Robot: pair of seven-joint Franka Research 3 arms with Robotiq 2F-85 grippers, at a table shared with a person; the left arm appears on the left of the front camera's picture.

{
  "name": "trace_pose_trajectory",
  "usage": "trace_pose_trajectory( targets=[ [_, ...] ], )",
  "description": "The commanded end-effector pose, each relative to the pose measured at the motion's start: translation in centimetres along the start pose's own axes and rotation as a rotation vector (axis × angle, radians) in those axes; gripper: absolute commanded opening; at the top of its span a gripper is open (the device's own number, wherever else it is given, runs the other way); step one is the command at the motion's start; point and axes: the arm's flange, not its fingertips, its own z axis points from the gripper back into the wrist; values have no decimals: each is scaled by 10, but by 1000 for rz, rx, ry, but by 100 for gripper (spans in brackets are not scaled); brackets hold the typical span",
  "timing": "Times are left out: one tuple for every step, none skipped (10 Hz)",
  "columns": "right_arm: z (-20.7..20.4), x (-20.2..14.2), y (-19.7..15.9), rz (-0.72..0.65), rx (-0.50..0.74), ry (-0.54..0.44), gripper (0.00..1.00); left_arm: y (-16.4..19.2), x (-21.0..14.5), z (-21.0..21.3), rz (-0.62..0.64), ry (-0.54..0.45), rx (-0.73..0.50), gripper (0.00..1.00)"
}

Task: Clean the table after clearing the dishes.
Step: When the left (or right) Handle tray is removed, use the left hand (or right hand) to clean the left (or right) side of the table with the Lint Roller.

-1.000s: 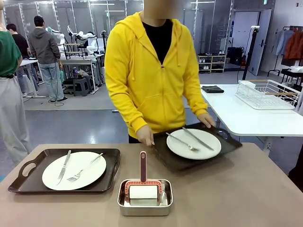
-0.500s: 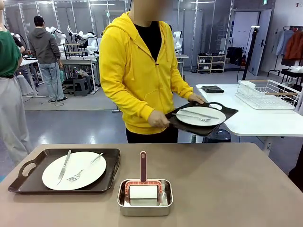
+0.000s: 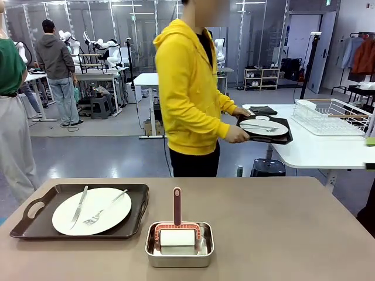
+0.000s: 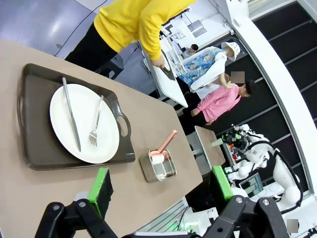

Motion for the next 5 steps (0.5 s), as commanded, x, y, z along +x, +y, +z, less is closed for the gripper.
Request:
trace_pose_trajectory(
  targets=[
    [-64,26,26,198,-95,169,100,-1,0,4,-4,-6,-5,100],
    [-106,30,41,283,-138,253,100,-1,0,4,-4,-6,-5,100],
    [-139,32,55,346,-150,334,100,-1,0,4,-4,-6,-5,100],
    [-177,33,71,435,-187,406,100,-1,0,4,-4,-6,-5,100],
    [-214,33,88,540,-224,483,100,-1,0,4,-4,-6,-5,100]
  ],
)
